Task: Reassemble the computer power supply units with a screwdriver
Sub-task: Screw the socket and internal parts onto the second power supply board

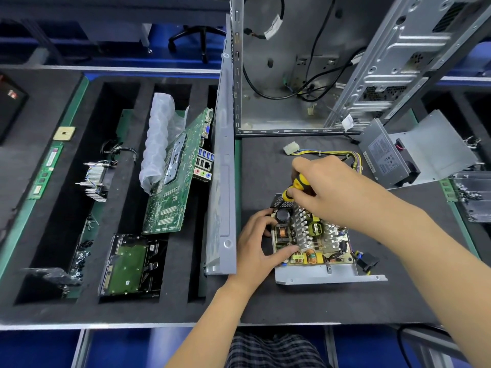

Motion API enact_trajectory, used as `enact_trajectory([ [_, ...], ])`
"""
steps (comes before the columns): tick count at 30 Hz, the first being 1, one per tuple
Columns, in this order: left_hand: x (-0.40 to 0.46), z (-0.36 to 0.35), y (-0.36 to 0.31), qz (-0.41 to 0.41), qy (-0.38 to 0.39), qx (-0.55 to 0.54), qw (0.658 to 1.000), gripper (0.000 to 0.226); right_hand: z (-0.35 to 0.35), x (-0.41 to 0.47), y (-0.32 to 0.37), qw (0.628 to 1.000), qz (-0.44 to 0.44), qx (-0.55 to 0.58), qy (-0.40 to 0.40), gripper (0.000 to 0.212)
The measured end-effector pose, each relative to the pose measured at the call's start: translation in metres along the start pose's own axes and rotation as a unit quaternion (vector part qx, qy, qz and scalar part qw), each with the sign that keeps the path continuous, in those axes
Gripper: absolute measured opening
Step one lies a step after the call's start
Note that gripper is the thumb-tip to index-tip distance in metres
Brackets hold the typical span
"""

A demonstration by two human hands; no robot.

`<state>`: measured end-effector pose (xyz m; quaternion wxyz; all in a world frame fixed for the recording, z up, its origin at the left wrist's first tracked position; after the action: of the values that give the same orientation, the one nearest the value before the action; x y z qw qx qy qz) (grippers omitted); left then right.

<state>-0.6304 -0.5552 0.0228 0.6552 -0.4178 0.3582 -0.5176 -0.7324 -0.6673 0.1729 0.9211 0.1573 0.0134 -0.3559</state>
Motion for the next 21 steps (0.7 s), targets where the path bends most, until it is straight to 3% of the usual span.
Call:
enact_trajectory([
  [21, -0.0010, -0.0004, 0.0050, -0.005, 0.001, 0.002, 1.000, 0.046, 0.0028, -0.0010, 0.0029, 1.000, -0.002, -0.026, 0.006, 0.026],
])
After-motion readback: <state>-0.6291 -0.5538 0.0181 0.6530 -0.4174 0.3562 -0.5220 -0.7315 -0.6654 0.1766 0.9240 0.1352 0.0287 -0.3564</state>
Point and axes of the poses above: each hand's wrist, its own x-axis towards the middle knuckle, its own z-axis out of the back of the hand, y = z × x, the point moved 2 cm from there along x, towards the middle knuckle, and after that the axes turned 5 degrees about z, right-handed, at the moved point
